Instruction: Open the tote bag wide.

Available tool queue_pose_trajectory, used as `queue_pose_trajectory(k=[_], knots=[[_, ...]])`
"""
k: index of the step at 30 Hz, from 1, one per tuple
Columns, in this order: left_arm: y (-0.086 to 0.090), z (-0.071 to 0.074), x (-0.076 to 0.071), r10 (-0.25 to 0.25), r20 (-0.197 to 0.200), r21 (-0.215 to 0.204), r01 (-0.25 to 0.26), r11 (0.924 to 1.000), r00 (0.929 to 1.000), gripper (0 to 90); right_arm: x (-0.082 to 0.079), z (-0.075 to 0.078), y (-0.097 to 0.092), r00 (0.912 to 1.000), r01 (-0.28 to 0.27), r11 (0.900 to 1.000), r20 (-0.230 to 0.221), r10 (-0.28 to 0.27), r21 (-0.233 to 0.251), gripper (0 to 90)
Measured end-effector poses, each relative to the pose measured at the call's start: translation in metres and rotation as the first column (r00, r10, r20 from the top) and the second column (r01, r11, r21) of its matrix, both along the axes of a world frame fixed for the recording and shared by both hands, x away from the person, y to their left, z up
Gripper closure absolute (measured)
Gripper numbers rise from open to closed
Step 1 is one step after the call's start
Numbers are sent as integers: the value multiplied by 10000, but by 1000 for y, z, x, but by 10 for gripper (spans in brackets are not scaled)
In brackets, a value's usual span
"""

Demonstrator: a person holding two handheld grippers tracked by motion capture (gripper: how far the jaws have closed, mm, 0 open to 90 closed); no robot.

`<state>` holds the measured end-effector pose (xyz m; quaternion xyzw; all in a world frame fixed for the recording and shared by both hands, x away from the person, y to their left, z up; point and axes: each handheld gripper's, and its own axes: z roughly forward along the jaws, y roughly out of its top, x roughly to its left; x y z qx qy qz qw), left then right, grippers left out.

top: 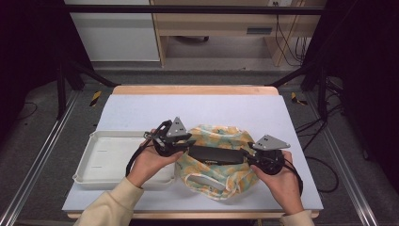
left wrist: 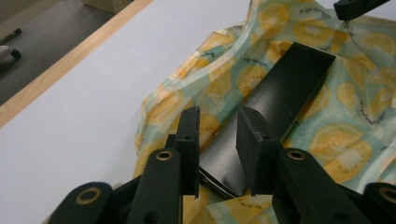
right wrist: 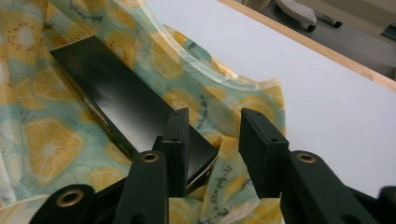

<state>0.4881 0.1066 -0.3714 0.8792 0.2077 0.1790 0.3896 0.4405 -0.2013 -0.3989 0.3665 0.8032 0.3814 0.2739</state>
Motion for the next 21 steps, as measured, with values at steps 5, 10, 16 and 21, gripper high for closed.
queue_pose_trajectory(k=[5, 10, 16, 21], knots=[[-3, -8, -4, -143, -324, 147, 148, 9998, 9994, 791, -3, -5, 6, 9996, -280, 9996, -78, 280, -65, 759], [-4, -17, -10, -236, -577, 342, 256, 9991, 9981, 866, -7, -12, 10, 9990, -389, 9992, -223, 387, -83, 814], [-4, -28, -17, -304, -823, 449, 342, 9984, 9961, 881, -11, -23, 15, 9968, -610, 9979, -533, 597, -224, 838], [-4, -39, -26, -438, -1013, 534, 494, 9973, 9939, 881, -14, -33, 19, 9931, -892, 9951, -801, 856, -423, 837]])
